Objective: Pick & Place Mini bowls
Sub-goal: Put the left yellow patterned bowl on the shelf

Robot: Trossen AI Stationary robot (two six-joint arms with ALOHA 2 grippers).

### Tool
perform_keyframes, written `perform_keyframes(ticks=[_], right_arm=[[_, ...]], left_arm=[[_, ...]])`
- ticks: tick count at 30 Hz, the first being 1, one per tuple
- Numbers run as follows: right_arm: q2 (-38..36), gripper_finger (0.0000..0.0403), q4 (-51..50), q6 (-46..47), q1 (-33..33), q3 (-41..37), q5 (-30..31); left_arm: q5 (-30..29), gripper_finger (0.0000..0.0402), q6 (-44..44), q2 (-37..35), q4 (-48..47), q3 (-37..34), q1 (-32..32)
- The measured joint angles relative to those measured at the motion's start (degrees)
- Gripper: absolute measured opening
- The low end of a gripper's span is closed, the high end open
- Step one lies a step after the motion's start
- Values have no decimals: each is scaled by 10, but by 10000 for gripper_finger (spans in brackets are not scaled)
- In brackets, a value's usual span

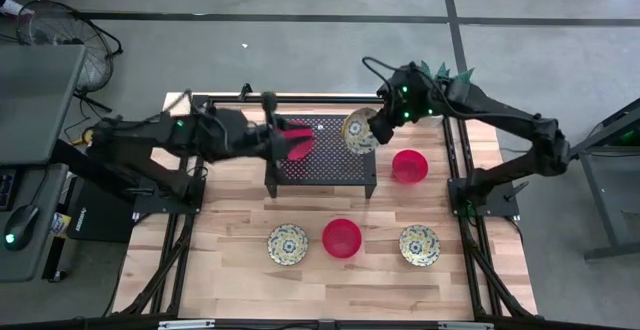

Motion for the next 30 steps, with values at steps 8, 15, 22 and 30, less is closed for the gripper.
perform_keyframes(ticks=[8,15,22,30], right_arm=[[74,5,-70,-20,-28,100,-25],[212,5,-258,-50,-28,307,-24],[332,5,-407,-69,-28,463,-26],[381,5,-411,-33,-27,476,-65]], left_arm=[[76,83,13,-91,-7,-69,43],[169,83,18,-180,25,-160,93],[259,83,16,-269,94,-273,156],[318,83,-17,-327,116,-360,202]])
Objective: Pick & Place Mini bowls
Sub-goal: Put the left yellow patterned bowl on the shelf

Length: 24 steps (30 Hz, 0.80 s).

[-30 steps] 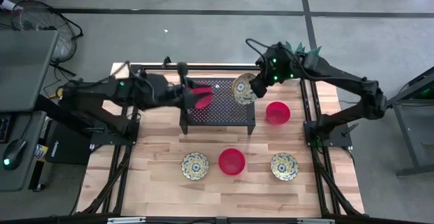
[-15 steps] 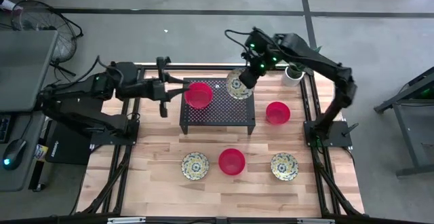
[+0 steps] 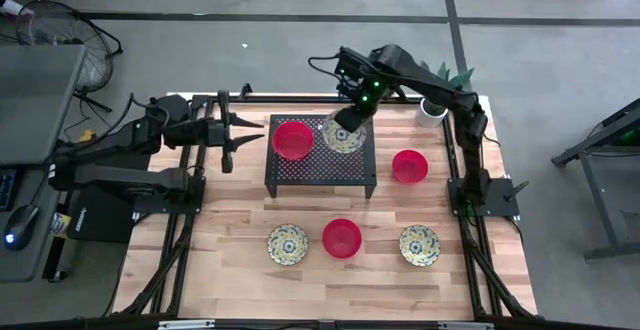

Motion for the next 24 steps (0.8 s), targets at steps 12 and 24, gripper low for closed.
perform_keyframes(ticks=[12,24], right_arm=[[-2,5,-3,116,13,-55,-28],[-1,5,-2,158,3,-65,-29]], left_arm=[[29,83,-26,-16,-2,-29,2],[63,83,-26,-16,-3,-29,2]])
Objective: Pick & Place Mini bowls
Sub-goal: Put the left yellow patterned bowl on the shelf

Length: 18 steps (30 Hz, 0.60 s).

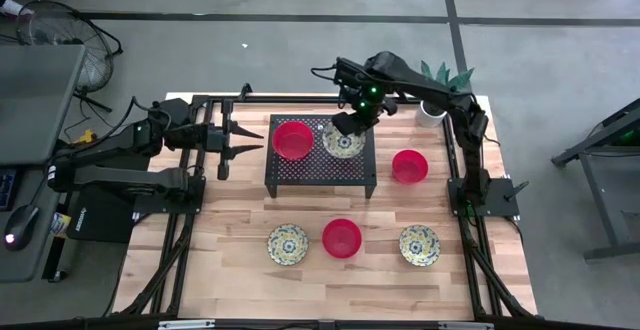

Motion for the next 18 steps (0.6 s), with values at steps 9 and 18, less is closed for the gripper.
perform_keyframes(ticks=[9,18], right_arm=[[0,5,0,17,-1,0,-16],[0,5,-1,22,3,0,-28]], left_arm=[[10,83,-8,0,-1,0,0],[10,83,-17,0,-13,0,0]])
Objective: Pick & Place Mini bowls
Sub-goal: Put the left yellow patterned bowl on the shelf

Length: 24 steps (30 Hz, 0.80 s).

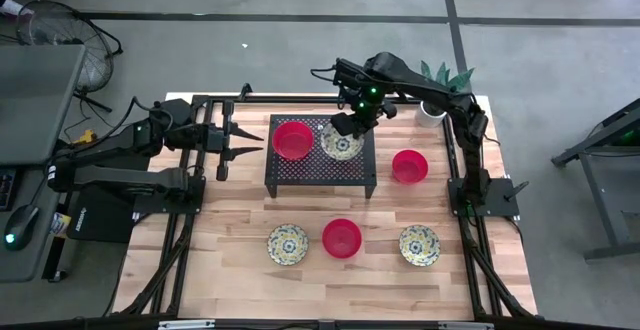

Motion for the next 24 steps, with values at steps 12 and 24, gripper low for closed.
perform_keyframes(ticks=[12,24], right_arm=[[0,5,0,-2,3,0,-1],[-6,5,0,-44,3,0,17]], left_arm=[[0,83,0,0,0,0,0],[0,83,-4,0,7,0,0]])
